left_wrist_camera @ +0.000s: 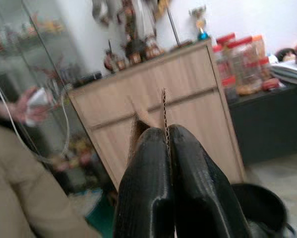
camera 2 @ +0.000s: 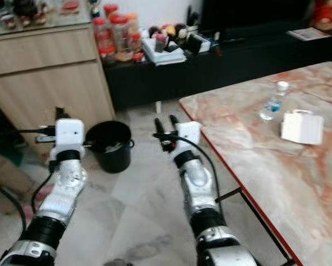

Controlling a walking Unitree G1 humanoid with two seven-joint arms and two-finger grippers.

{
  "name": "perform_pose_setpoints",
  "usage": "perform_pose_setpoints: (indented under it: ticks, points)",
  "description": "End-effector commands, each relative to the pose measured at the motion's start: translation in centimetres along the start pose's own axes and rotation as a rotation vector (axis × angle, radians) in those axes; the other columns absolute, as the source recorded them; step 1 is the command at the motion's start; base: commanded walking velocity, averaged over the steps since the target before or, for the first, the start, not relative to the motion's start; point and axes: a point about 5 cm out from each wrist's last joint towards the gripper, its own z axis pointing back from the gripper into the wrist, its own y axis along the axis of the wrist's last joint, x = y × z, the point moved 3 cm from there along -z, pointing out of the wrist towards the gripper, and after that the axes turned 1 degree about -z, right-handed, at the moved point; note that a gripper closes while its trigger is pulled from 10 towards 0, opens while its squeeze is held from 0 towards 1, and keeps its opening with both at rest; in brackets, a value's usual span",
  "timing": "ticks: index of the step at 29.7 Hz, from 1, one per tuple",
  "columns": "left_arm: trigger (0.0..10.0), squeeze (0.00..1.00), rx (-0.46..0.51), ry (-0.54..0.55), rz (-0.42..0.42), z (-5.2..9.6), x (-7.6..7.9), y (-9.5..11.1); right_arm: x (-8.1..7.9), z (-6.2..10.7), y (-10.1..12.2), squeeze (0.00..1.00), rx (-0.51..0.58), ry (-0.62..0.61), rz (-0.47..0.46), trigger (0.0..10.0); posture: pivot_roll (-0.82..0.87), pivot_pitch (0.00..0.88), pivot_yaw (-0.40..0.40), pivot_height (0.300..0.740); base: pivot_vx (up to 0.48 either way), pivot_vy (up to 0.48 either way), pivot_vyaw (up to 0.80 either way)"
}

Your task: Picking trash to rubbish bin

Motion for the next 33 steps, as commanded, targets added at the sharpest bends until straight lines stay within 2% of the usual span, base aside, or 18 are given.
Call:
perform_pose_setpoints:
  ticks: [1,2,5,6,8,10,12,14,16,17,19,21,25,27,28,30,31,33]
  points:
    - [10.0,0.0,-0.043,-0.085,0.032,0.2,1.3,-0.7,0.2,0.0,-0.1,0.0,-0.008,-0.003,0.005,10.0,0.05,0.048,0.025,0.74,0.0,0.0,0.8]
    - [10.0,0.0,-0.079,-0.153,0.038,0.5,2.2,-1.5,0.2,0.1,-0.3,0.0,-0.021,-0.002,-0.003,10.0,0.05,0.048,0.025,0.74,0.0,0.0,0.0]
    - [10.0,0.0,-0.152,-0.252,0.064,1.4,3.4,-3.1,0.3,0.3,-1.0,0.0,-0.052,-0.009,-0.014,10.0,0.05,0.048,0.025,0.74,0.0,0.0,0.0]
    - [10.0,0.0,-0.224,-0.294,0.1,2.3,3.8,-4.7,0.6,0.8,-2.1,0.0,-0.109,-0.021,-0.016,10.0,0.05,0.048,0.025,0.74,0.0,0.0,0.0]
    - [10.0,0.0,-0.306,-0.337,0.133,3.3,4.3,-6.2,0.8,1.4,-3.1,0.0,-0.155,-0.031,-0.023,10.0,0.04,0.05,0.023,0.74,0.0,0.0,0.0]
    - [10.0,0.0,-0.347,-0.361,0.11,4.1,4.3,-7.5,1.2,2.3,-4.5,0.0,-0.222,-0.046,-0.031,10.0,0.05,0.049,0.022,0.74,0.0,0.0,0.0]
    - [10.0,0.0,-0.449,-0.382,0.141,5.5,4.1,-9.6,1.6,4.0,-6.7,0.0,-0.338,-0.066,-0.027,10.0,0.04,0.049,0.02,0.74,0.0,0.0,0.0]
    - [10.0,0.0,-0.513,-0.387,0.112,6.4,3.8,-10.9,2.0,5.5,-8.2,0.0,-0.41,-0.084,-0.038,10.0,0.04,0.05,0.017,0.74,0.0,0.0,0.0]
    - [10.0,0.0,-0.552,-0.417,0.049,7.5,3.6,-12.2,2.6,7.7,-10.1,0.0,-0.519,-0.123,-0.036,10.0,0.04,0.05,0.017,0.74,0.0,0.0,0.0]
    - [10.0,0.0,-0.576,-0.472,-0.022,8.6,3.6,-13.1,3.3,10.1,-11.8,0.0,-0.617,-0.171,-0.037,10.0,0.05,0.051,0.011,0.74,0.0,0.0,0.0]
    - [10.0,0.0,-0.613,-0.506,-0.067,9.6,3.5,-14.0,3.8,12.0,-13.0,0.0,-0.694,-0.206,-0.03,10.0,0.05,0.051,0.011,0.74,0.142,0.0,0.0]
    - [10.0,0.0,-0.639,-0.511,-0.077,10.1,3.3,-14.5,3.9,12.9,-13.4,0.0,-0.729,-0.218,-0.023,10.0,0.05,0.051,0.01,0.74,0.285,0.0,0.0]
    - [10.0,0.0,-0.735,-0.545,-0.158,12.5,2.6,-16.4,4.8,16.8,-15.1,0.0,-0.851,-0.309,-0.021,10.0,0.05,0.051,0.01,0.74,0.386,0.0,0.37]
    - [10.0,0.0,-0.778,-0.547,-0.165,13.6,2.3,-17.1,5.0,18.5,-15.8,0.0,-0.9,-0.351,-0.032,10.0,0.05,0.051,0.01,0.74,0.411,0.0,0.8]
    - [10.0,0.0,-0.778,-0.547,-0.165,13.6,2.3,-17.1,5.0,18.5,-15.8,0.0,-0.9,-0.351,-0.032,10.0,0.05,0.051,0.01,0.74,0.416,0.0,0.8]
    - [10.0,0.0,-0.83,-0.552,-0.19,15.0,1.8,-18.0,4.9,20.8,-16.7,0.0,-0.97,-0.397,-0.076,10.0,0.04,0.053,0.009,0.74,0.416,0.0,0.0]
    - [10.0,0.0,-0.83,-0.552,-0.19,15.0,1.8,-18.0,4.9,20.8,-16.7,0.0,-0.97,-0.397,-0.076,10.0,0.04,0.053,0.009,0.74,0.416,0.0,0.0]
    - [10.0,0.0,-0.862,-0.544,-0.189,15.7,1.5,-18.5,4.6,21.9,-17.1,0.0,-1.005,-0.396,-0.078,10.0,0.04,0.053,0.008,0.74,0.442,0.0,0.0]
